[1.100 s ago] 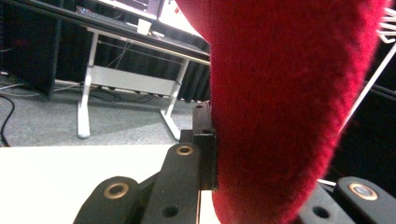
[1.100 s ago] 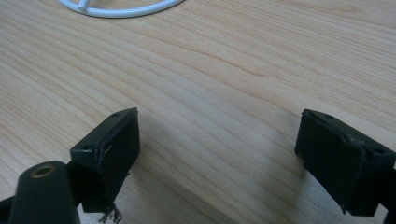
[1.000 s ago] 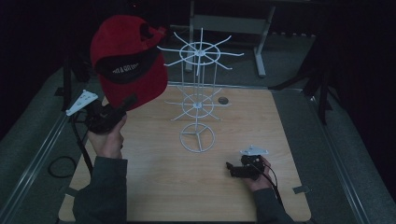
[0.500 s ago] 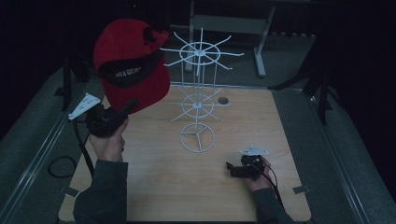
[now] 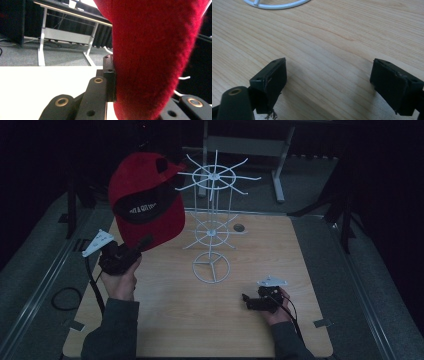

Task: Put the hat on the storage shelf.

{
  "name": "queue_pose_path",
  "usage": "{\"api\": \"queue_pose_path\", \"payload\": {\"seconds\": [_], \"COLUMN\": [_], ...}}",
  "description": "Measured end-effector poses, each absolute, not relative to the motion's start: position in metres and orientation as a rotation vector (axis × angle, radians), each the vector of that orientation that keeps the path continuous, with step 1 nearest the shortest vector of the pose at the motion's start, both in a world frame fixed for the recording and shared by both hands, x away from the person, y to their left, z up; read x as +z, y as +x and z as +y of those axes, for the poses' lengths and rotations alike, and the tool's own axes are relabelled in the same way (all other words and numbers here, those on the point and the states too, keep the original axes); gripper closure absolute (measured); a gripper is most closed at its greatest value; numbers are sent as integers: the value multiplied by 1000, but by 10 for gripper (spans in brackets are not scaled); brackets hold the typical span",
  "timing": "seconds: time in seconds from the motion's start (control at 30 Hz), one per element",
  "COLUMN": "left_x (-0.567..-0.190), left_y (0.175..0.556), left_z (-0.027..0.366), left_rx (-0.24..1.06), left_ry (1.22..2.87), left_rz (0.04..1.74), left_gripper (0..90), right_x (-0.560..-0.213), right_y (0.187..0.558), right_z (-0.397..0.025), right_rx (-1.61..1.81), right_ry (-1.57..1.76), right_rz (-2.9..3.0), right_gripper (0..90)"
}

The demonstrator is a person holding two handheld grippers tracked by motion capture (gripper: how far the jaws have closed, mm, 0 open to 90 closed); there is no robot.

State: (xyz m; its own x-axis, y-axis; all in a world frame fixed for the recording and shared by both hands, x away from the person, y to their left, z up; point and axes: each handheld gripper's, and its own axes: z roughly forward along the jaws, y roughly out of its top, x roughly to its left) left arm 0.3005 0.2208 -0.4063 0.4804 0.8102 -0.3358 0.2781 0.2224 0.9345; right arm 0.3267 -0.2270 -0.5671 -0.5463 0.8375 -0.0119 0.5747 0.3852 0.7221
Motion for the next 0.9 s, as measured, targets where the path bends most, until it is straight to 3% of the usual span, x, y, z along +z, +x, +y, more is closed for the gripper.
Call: {"api": "queue_pose_path", "payload": {"seconds": [0.63,0.73,0.8,0.9], "left_x": [-439,-439,-438,-437], "left_y": [302,302,302,302], "left_z": [207,209,211,212], "left_rx": [443,453,459,461], "left_ry": [1450,1446,1430,1426], "left_rz": [1080,1082,1089,1091], "left_gripper": [825,803,704,649], "right_x": [-567,-567,-567,-567], "right_y": [327,327,327,327], "right_z": [-227,-227,-227,-227], "right_rx": [961,962,962,962], "right_ry": [1221,1225,1223,1224], "right_rz": [2272,2273,2273,2273], "right_gripper": [137,137,137,137]}}
